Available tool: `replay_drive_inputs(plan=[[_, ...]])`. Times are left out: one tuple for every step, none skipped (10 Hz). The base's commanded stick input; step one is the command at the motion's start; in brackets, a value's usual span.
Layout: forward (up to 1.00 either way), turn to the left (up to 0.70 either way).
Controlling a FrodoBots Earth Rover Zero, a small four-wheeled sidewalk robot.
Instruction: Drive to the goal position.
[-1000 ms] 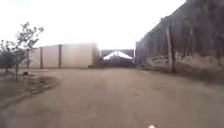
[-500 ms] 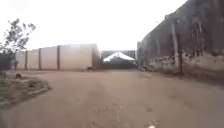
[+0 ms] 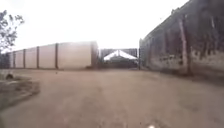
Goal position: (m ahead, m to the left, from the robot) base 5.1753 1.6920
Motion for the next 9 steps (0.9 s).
replay_drive_inputs(plan=[[1.0, 0.27], [1.0, 0.27], [1.0, 0.27], [1.0, 0.27], [1.0, 0.27], [1.0, 0.27], [1.0, 0.27], [1.0, 0.27], [1.0, 0.0]])
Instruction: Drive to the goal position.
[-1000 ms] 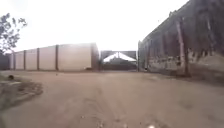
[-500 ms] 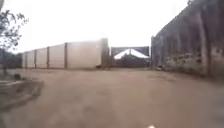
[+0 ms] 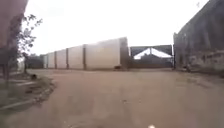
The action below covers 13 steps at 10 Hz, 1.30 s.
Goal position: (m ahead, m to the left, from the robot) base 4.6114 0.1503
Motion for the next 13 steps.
replay_drive_inputs(plan=[[1.0, 0.0], [1.0, 0.0], [1.0, 0.0], [1.0, 0.0], [1.0, 0.0], [1.0, 0.0], [1.0, 0.0], [1.0, 0.0], [1.0, 0.0], [1.0, 0.0], [1.0, 0.0], [1.0, 0.0], [1.0, 0.0]])
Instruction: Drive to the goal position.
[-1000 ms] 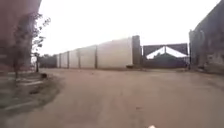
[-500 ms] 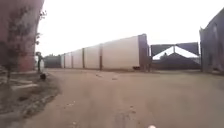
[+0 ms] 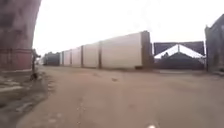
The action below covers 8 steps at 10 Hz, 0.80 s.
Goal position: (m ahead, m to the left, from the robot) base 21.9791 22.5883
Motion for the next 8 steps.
replay_drive_inputs(plan=[[1.0, 0.27], [1.0, 0.27], [1.0, 0.27], [1.0, 0.27], [1.0, 0.27], [1.0, 0.27], [1.0, 0.27], [1.0, 0.27]])
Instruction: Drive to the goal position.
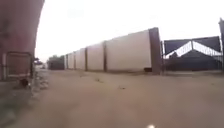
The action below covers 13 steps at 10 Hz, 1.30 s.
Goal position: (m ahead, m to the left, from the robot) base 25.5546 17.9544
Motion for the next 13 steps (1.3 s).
replay_drive_inputs(plan=[[1.0, 0.27], [1.0, 0.27], [1.0, 0.27], [1.0, 0.27], [1.0, 0.27], [1.0, 0.0], [1.0, 0.0], [1.0, 0.0], [1.0, 0.0], [1.0, 0.0], [1.0, 0.0], [1.0, 0.0], [1.0, 0.0]])
